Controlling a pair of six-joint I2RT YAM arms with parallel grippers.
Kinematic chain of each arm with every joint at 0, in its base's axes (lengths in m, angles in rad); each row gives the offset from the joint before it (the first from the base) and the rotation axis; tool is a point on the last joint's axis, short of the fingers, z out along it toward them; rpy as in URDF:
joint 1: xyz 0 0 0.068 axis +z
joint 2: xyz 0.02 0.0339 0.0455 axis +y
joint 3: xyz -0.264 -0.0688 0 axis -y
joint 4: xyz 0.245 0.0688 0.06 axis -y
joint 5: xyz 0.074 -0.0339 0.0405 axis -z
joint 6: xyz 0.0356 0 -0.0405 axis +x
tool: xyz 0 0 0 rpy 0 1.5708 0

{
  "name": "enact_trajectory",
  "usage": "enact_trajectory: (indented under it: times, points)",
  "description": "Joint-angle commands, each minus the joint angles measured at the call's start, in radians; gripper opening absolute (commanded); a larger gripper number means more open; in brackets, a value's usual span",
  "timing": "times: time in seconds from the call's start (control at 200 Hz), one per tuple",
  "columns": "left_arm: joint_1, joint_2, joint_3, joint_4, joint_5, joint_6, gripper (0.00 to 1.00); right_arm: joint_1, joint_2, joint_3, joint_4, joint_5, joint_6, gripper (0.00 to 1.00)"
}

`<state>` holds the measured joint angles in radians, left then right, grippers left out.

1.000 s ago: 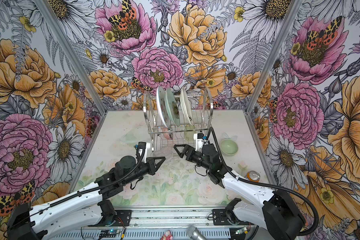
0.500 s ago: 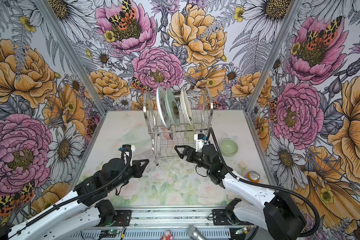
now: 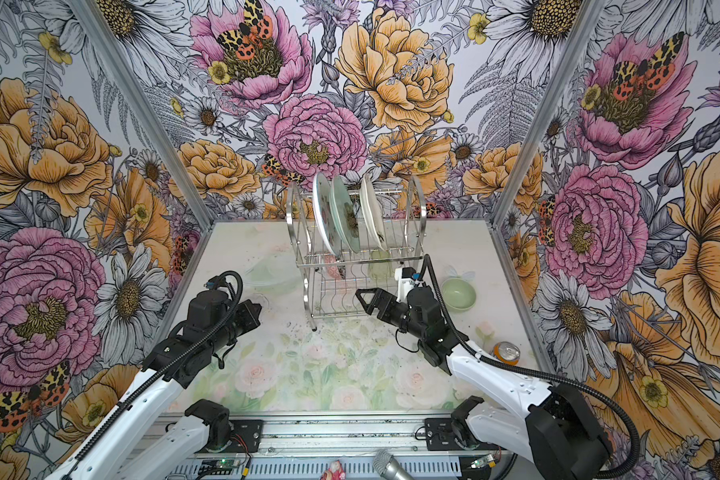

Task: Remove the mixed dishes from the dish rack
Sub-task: 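Carry the clear glass with the left gripper while the right gripper withdraws, then set the clear glass on the table by the green bowl, open the left gripper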

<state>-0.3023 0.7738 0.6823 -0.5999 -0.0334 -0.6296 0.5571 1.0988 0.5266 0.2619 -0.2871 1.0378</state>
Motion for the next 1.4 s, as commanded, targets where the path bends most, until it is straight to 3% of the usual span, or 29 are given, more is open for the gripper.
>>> enact_trajectory:
  times: [0.0, 0.39, 0.676, 1.266, 1.396]
  points:
    - [0.07, 0.066, 0.056, 0.096, 0.102, 0.059, 0.0, -0.018, -0.022, 0.016, 0.006, -0.044, -0.002, 0.99]
    - [0.177, 0.379, 0.202, 0.192, 0.153, 0.132, 0.0, -0.057, 0.0, 0.008, 0.017, -0.099, -0.003, 0.99]
    - [0.237, 0.637, 0.394, 0.194, 0.191, 0.181, 0.0, -0.059, 0.026, 0.001, 0.011, -0.097, -0.056, 0.99]
    - [0.268, 1.054, 0.924, -0.235, 0.004, 0.394, 0.0, -0.045, 0.008, 0.018, -0.154, -0.051, -0.216, 0.99]
    - [0.297, 1.112, 0.973, -0.291, -0.007, 0.422, 0.0, -0.03, -0.013, 0.021, -0.205, -0.015, -0.268, 0.99]
